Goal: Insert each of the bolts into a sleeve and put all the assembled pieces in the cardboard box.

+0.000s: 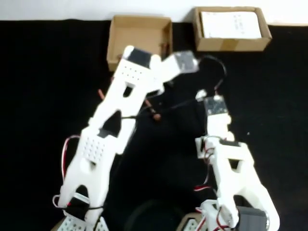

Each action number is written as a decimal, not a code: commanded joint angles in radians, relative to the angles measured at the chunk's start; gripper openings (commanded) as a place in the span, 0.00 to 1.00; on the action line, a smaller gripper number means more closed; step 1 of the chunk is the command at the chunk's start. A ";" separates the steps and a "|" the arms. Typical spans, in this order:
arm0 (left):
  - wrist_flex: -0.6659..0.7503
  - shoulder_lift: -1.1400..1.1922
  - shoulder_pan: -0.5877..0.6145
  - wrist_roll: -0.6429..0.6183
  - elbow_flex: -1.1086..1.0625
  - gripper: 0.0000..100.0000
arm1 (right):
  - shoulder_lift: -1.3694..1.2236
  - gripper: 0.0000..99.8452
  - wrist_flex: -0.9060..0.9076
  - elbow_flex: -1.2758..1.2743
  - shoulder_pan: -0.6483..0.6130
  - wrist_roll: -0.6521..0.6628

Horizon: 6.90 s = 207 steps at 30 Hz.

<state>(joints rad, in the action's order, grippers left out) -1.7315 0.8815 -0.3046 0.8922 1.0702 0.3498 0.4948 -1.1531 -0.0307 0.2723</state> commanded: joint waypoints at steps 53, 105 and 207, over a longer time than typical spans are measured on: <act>-0.037 0.084 -0.002 0.878 0.177 0.16 | 0.019 0.01 -0.033 0.039 0.331 -0.354; -0.040 -0.186 0.117 -0.580 0.337 0.01 | 0.025 0.01 -0.054 0.039 0.275 -0.354; 0.836 -2.005 -0.160 -1.082 -1.635 0.01 | 1.417 0.01 -0.217 -0.651 -0.668 -0.315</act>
<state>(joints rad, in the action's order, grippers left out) -0.9505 -1.1101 -0.4503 -0.1864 -0.5424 1.7599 0.2785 -1.6809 -0.6920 -0.0453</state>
